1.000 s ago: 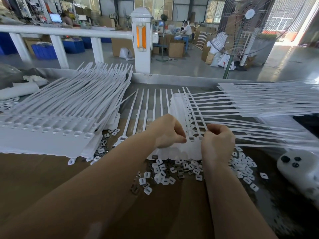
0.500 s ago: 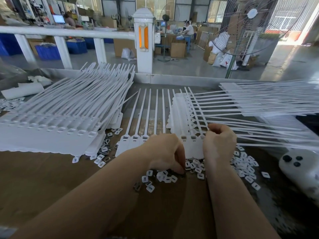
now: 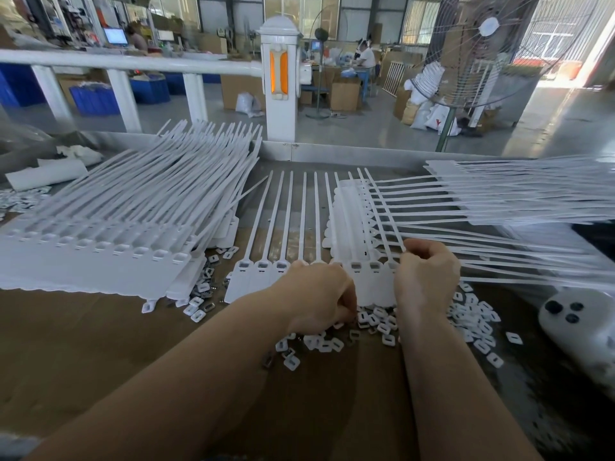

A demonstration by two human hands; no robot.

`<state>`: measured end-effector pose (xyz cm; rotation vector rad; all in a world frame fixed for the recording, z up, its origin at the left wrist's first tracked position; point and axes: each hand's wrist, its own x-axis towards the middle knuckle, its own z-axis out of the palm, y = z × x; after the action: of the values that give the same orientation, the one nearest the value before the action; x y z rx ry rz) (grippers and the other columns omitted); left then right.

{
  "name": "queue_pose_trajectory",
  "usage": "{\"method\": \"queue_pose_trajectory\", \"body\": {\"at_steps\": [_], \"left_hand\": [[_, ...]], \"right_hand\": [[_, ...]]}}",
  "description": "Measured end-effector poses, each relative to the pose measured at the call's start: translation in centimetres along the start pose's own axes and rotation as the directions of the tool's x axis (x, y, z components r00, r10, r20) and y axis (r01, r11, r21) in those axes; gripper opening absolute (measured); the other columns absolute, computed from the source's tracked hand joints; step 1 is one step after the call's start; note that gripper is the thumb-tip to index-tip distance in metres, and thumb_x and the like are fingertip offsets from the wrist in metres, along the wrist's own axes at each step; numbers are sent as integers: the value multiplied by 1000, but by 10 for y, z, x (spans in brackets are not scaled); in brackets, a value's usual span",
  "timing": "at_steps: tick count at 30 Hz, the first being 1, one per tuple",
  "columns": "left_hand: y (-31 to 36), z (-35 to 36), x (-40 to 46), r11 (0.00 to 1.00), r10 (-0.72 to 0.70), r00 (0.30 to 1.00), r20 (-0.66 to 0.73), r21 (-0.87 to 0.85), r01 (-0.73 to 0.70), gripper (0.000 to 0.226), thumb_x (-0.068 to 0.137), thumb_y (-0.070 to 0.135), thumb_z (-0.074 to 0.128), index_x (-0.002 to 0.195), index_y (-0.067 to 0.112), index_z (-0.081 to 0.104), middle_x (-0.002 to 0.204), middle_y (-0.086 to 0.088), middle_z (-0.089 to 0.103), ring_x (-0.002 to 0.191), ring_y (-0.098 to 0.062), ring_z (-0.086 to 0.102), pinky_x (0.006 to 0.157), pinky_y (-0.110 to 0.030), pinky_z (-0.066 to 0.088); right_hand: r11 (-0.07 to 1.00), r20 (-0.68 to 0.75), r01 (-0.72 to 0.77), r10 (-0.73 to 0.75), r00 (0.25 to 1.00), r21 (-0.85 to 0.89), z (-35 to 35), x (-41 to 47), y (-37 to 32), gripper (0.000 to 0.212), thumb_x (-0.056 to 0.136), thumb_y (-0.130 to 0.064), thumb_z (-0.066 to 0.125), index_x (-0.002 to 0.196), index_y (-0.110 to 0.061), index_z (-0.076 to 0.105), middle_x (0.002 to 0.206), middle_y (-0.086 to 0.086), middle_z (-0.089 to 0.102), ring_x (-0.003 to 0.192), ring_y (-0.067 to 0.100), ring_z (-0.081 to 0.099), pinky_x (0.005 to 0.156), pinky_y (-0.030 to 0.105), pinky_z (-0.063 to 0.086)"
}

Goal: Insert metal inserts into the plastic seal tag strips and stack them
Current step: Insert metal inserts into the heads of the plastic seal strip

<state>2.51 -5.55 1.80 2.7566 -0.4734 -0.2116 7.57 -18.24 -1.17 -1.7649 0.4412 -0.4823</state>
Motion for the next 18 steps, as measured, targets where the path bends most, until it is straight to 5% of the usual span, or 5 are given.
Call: {"method": "queue_pose_trajectory", "body": {"at_steps": [7,18], "left_hand": [[-5,-1,-1,997,29,999,-25,-77,-31,13,80,29,70,93,32,71,75,22,54,72,6,44,93,-35,35],[-5,4,0,999,23,995,-93,40,-19,16,80,40,68,91,30,70,86,15,59,84,-9,51,89,-33,36]], "right_hand": [[1000,0,-3,3,1000,10,-1,0,0,28,82,-3,49,92,-27,61,108,2,61,96,19,57,88,41,50],[1000,-12,6,-6,1000,5,1,1,1,27,84,-4,51,97,-24,64,108,3,61,95,17,57,88,39,50]]}}
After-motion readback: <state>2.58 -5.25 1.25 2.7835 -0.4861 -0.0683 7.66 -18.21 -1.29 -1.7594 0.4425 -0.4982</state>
